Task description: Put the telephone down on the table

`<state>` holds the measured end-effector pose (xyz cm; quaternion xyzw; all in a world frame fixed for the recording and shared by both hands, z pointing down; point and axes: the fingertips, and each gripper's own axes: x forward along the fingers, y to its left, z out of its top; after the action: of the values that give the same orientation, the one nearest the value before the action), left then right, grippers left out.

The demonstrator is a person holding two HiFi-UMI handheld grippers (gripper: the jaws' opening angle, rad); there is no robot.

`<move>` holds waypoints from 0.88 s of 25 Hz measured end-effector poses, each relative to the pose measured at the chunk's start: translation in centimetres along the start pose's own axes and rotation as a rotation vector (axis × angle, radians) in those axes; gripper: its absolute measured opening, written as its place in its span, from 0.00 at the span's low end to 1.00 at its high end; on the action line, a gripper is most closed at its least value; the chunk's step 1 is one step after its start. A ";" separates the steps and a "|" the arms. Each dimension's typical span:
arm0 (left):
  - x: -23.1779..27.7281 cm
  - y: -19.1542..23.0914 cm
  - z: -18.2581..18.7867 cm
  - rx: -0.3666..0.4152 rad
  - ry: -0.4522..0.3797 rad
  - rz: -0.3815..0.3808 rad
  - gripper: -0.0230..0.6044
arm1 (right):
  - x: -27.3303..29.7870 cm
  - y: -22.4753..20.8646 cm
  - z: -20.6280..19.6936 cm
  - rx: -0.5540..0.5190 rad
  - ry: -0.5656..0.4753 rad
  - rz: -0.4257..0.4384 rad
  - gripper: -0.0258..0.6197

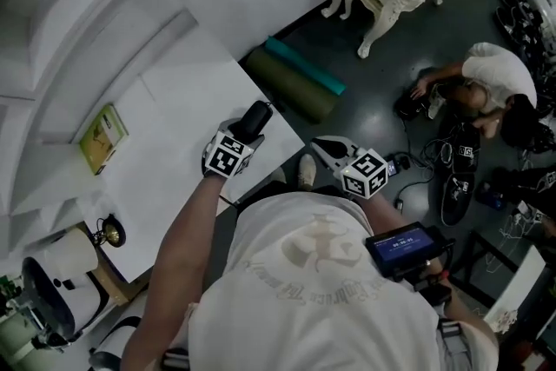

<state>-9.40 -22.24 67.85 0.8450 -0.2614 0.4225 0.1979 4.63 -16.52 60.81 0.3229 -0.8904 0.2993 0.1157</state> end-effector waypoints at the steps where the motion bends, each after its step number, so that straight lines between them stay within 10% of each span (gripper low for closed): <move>1: 0.2 0.4 0.0 0.006 0.006 -0.003 0.49 | 0.0 0.2 0.0 0.001 -0.001 -0.007 0.06; 22: 2.7 5.4 -4.4 0.162 0.212 -0.042 0.49 | -0.9 0.7 -1.5 0.047 0.028 -0.079 0.06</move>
<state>-14.00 -24.75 73.11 0.8141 -0.1863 0.5250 0.1643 4.89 -14.73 61.29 0.3565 -0.8678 0.3199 0.1321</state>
